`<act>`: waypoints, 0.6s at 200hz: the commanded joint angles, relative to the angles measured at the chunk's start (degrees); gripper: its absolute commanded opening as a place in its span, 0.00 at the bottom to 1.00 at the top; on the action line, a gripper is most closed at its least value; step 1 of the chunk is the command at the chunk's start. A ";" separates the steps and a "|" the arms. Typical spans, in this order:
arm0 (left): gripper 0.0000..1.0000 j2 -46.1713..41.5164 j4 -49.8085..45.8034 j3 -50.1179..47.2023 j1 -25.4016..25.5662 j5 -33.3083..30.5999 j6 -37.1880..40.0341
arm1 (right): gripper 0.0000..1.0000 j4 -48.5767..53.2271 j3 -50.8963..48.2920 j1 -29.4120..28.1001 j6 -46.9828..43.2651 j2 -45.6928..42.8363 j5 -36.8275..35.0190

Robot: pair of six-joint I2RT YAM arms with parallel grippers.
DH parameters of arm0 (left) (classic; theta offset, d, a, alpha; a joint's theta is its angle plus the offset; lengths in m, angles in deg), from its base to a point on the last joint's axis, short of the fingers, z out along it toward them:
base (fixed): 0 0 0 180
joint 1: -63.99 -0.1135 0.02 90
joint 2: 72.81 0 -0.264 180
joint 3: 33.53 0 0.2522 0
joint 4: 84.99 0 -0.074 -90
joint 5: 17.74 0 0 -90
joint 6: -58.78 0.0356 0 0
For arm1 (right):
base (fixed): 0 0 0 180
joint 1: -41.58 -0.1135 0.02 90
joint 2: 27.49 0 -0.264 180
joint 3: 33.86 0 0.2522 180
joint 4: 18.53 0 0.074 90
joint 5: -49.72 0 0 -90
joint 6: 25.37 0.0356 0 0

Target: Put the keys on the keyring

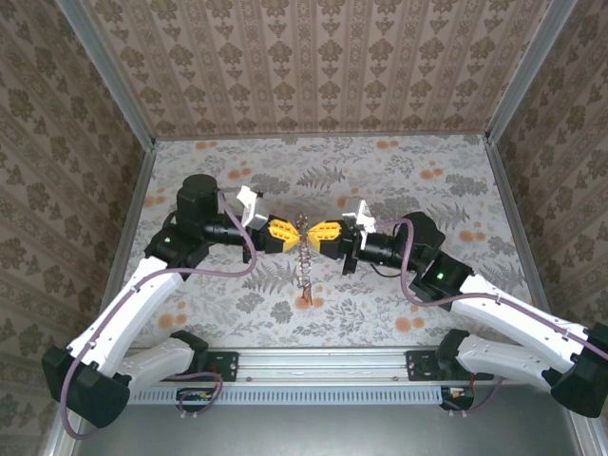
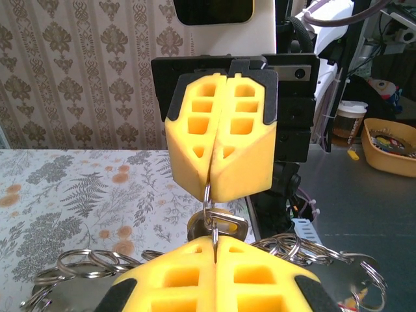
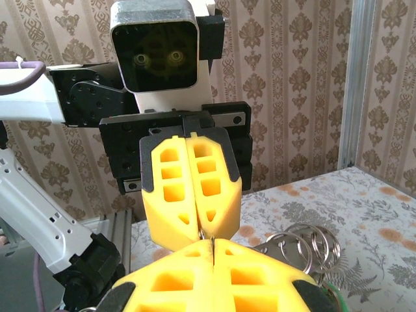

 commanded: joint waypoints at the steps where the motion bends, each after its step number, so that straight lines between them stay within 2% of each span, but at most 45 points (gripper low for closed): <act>1: 0.00 -1.14 3.37 -0.64 -0.68 2.54 -1.31 | 0.00 -0.17 -0.27 -0.77 -0.79 -1.82 -0.46; 120: 0.00 -1.19 5.44 -1.19 -1.02 4.32 -2.96 | 0.00 -0.16 -1.02 -1.33 -2.09 -1.96 -4.24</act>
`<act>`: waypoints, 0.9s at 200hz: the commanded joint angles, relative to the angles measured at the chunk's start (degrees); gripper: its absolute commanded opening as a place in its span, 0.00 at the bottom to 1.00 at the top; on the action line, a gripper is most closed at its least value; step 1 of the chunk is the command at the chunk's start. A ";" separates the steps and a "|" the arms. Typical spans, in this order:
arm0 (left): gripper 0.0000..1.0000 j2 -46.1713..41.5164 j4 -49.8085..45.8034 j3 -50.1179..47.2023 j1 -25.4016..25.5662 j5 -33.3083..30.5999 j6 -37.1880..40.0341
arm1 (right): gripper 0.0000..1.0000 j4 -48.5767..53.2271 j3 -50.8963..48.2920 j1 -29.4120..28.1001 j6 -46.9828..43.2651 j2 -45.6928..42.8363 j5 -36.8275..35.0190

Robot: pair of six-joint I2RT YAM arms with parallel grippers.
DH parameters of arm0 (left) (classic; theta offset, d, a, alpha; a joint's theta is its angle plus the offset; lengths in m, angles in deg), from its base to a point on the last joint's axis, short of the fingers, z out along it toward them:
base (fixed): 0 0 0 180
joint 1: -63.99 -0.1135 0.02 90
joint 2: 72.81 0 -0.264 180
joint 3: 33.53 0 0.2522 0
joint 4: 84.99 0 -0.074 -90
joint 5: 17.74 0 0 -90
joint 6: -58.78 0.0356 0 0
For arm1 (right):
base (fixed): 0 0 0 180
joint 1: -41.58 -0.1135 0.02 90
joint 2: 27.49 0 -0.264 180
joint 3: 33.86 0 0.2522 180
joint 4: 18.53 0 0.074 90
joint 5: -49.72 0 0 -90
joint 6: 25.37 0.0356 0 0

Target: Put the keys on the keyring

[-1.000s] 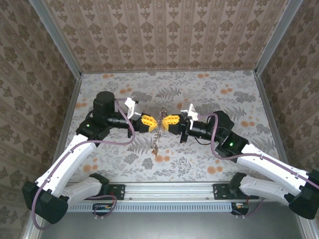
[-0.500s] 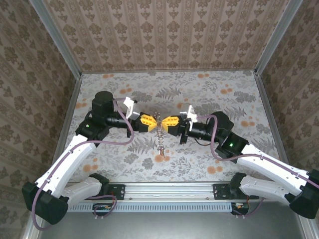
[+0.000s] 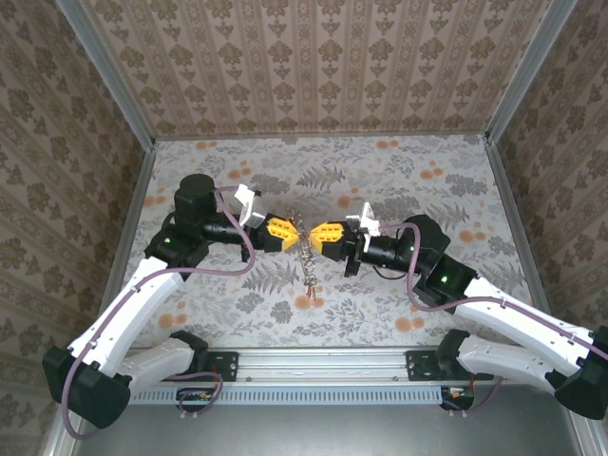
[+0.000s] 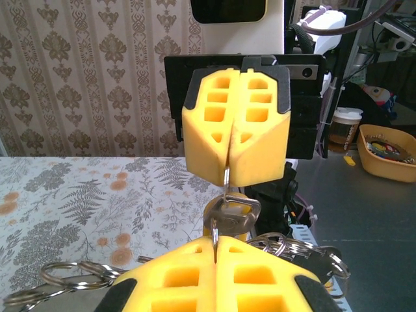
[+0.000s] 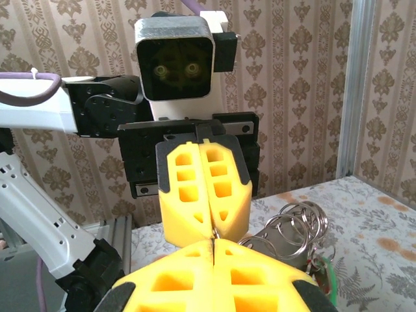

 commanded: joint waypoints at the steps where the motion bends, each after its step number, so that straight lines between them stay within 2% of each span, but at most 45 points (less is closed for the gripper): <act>1: 0.00 -1.15 2.31 -0.37 -0.56 2.75 -0.80 | 0.00 -0.31 -0.81 -0.40 -1.46 -0.25 -2.50; 180: 0.00 -1.02 3.18 -0.42 -0.80 3.19 -1.81 | 0.00 0.05 -0.37 -1.32 -2.44 -1.53 -2.73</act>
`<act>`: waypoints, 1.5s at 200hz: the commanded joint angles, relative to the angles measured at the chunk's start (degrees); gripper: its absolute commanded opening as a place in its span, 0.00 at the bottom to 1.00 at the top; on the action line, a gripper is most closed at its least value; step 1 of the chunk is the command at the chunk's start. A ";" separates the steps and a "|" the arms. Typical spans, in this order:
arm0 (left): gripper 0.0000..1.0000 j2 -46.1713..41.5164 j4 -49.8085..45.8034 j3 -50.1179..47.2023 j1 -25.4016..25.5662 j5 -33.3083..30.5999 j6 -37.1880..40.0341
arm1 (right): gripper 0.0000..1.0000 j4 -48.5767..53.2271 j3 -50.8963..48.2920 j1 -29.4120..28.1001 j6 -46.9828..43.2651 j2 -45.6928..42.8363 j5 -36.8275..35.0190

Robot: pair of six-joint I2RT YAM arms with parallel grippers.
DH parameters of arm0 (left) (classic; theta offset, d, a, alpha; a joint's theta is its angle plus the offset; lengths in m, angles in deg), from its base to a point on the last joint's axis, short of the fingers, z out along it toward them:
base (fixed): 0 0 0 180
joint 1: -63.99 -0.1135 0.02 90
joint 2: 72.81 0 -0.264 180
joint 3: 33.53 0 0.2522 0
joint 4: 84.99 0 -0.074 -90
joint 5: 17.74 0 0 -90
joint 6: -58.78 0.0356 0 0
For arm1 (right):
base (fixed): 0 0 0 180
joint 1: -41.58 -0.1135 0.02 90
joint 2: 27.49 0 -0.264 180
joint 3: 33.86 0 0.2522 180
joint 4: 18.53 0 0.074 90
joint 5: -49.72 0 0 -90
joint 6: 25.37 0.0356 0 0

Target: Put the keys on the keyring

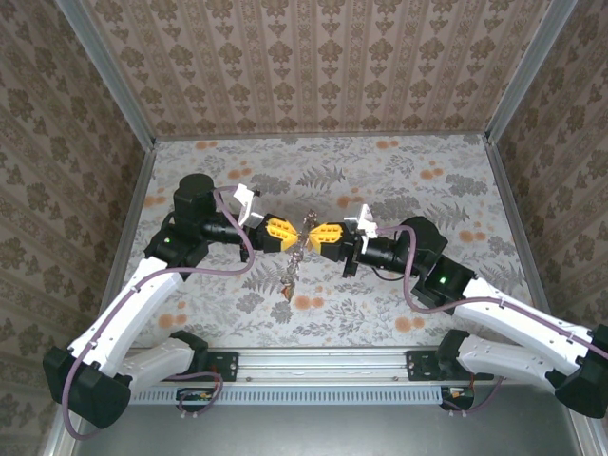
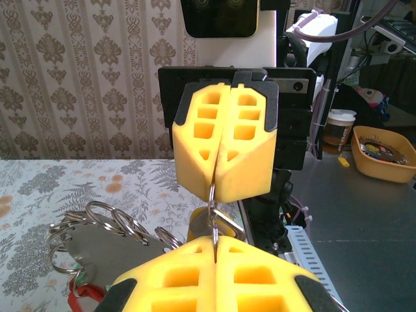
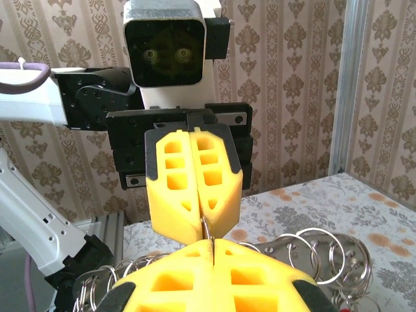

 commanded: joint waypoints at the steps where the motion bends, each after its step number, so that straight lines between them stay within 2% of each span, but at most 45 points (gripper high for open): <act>1: 0.00 -1.02 2.77 -0.42 -0.48 2.01 -1.24 | 0.00 -0.09 0.05 -0.55 -1.31 -1.55 -1.09; 300: 0.00 -1.35 2.99 -0.43 -0.62 2.24 -1.49 | 0.00 -2.20 0.97 -0.82 -2.64 0.83 -2.16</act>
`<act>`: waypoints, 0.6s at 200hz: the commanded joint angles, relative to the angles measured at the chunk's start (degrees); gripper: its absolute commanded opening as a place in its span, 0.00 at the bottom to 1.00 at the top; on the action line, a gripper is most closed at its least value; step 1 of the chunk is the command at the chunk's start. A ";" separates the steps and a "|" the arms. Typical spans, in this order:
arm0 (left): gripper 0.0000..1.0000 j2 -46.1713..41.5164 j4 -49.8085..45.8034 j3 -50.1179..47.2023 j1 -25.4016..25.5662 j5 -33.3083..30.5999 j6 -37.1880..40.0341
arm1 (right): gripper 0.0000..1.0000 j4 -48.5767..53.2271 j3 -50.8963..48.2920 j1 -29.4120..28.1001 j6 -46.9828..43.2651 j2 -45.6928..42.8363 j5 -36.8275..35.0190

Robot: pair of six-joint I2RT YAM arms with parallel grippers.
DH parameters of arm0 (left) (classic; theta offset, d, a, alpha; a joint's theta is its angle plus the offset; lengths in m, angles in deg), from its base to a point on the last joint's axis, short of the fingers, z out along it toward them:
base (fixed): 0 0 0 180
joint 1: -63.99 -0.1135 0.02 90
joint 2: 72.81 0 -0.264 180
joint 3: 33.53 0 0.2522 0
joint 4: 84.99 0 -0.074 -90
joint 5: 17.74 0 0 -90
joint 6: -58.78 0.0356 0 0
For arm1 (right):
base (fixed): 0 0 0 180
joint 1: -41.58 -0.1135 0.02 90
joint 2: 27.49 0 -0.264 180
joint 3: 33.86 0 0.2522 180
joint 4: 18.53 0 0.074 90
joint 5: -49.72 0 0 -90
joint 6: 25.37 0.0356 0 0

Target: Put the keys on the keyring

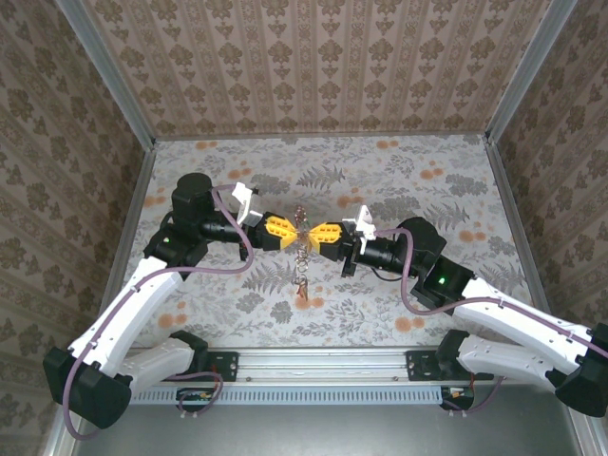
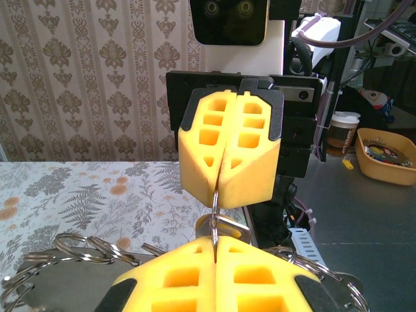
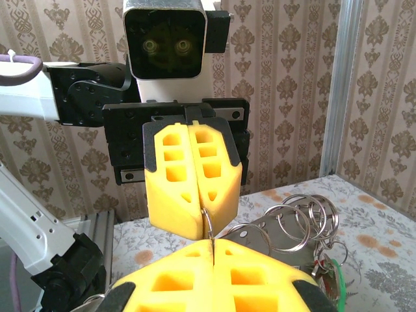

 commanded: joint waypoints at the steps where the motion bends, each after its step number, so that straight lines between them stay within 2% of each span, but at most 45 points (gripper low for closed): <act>1: 0.00 -1.36 1.74 -0.43 -0.23 2.21 -0.79 | 0.00 -2.00 0.97 -0.36 -0.74 0.38 -0.44; 120: 0.00 -1.49 1.86 -0.60 -0.21 2.36 -0.99 | 0.00 -2.81 1.90 -0.73 -1.64 2.41 -0.01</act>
